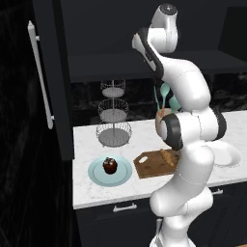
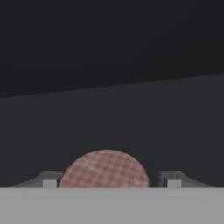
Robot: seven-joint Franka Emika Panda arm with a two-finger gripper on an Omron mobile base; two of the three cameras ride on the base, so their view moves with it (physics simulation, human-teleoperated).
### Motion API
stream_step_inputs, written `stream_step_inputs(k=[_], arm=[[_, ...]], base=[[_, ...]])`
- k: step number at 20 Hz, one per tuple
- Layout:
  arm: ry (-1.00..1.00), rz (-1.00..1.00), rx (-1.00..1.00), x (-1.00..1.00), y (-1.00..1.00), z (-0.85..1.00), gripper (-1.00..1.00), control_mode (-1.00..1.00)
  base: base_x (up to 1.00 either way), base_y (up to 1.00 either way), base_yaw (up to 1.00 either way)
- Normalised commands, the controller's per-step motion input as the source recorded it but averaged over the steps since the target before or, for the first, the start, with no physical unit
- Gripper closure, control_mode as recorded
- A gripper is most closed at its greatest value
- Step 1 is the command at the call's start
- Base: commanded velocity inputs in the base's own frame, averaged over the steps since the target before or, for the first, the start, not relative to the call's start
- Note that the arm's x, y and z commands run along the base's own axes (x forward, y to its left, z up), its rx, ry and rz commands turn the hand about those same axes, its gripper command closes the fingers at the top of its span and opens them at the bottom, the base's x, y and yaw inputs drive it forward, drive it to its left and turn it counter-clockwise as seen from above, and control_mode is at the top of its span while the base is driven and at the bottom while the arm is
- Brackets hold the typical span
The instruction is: From the different types of pastries on the counter, select a croissant and place it on the cutting board. Then retrieve a jar of jam from the cabinet and place it alongside the croissant on the cutting board.
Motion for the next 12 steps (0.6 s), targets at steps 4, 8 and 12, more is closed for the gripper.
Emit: stream_step_inputs(k=[4,8,12], arm=[[0.0,0.0,0.0,0.0,0.0,0.0,1.0,-1.0],[0.0,0.0,0.01,-0.01,0.0,0.0,1.0,-1.0],[-0.01,0.0,0.04,-0.6,0.0,0.08,1.0,-1.0]], base=[[0.0,0.0,0.0],[0.0,0.0,0.0],[0.0,0.0,0.0]])
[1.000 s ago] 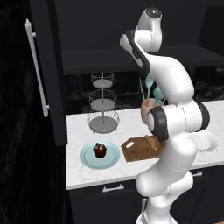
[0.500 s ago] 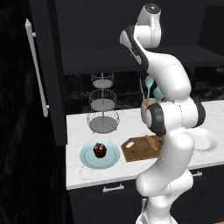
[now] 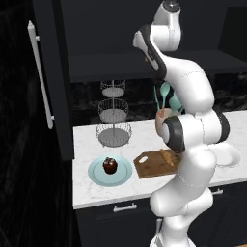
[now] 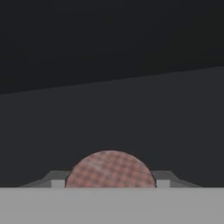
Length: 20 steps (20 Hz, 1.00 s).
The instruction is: From the different types of pastries on the counter, select a croissant and place it on the cutting board. Then retrieve a jar of jam from the cabinet and place it alongside the croissant on the cutting board.
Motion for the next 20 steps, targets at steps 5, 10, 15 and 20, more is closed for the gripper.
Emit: stream_step_inputs(k=[5,10,15,20], arm=[[-0.13,0.03,0.11,-1.0,0.0,0.3,1.0,-1.0],[-0.19,0.25,0.11,-1.0,0.0,0.07,1.0,-1.0],[-0.2,0.45,0.02,-1.0,-0.05,-0.25,1.0,-1.0],[-0.17,0.51,0.0,-1.0,-0.11,-0.38,1.0,-1.0]], base=[[0.0,0.0,0.0],[0.0,0.0,0.0],[0.0,0.0,0.0],[0.0,0.0,0.0]])
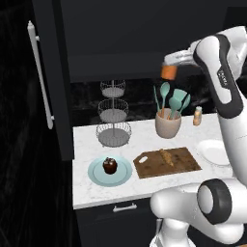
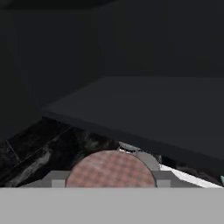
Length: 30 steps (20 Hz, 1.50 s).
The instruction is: From the different types of pastries on the counter, select a croissant and place it on the cutting board. Then retrieve a jar of jam from the cabinet and place it alongside the croissant on the cutting board.
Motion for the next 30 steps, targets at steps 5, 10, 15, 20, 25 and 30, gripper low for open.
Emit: stream_step_inputs(k=[5,10,15,20,25,30], arm=[[-0.03,0.56,-0.16,-1.0,-0.06,-0.74,1.0,-1.0],[0.03,0.5,-0.24,-0.77,-0.06,-0.98,1.0,-1.0],[-0.02,0.21,-0.1,-0.18,-0.13,-0.56,1.0,-1.0],[0.0,0.05,0.11,-0.09,-0.11,-0.54,1.0,-1.0],[0.0,0.13,0.34,-0.09,-0.17,-1.0,1.0,-1.0],[0.0,0.07,0.19,0.12,-0.01,-0.95,1.0,-1.0]], base=[[0.0,0.0,0.0],[0.0,0.0,0.0],[0.0,0.0,0.0],[0.0,0.0,0.0],[0.0,0.0,0.0],[0.0,0.0,0.0]])
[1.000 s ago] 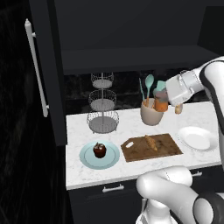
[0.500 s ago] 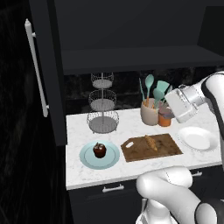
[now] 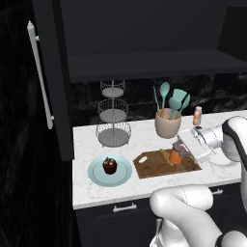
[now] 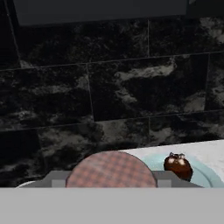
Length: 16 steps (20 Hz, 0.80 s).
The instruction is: From the different types of pastries on the counter, select a croissant and place it on the cutting board. Then retrieve a jar of jam from the cabinet and place it alongside the croissant on the cutting board.
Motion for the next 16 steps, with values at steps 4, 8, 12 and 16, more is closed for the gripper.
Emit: stream_step_inputs(k=[4,8,12,16], arm=[[0.0,0.02,0.01,0.34,-0.06,-0.61,1.0,-1.0],[0.0,0.0,0.0,0.47,-0.17,-0.39,1.0,-1.0],[0.0,0.0,0.0,0.67,-0.23,-0.11,1.0,-1.0],[0.04,0.0,0.0,0.51,-0.51,-0.22,1.0,-1.0]], base=[[0.0,0.0,0.0],[0.0,0.0,0.0],[0.0,0.0,0.0],[0.0,0.0,0.0]])
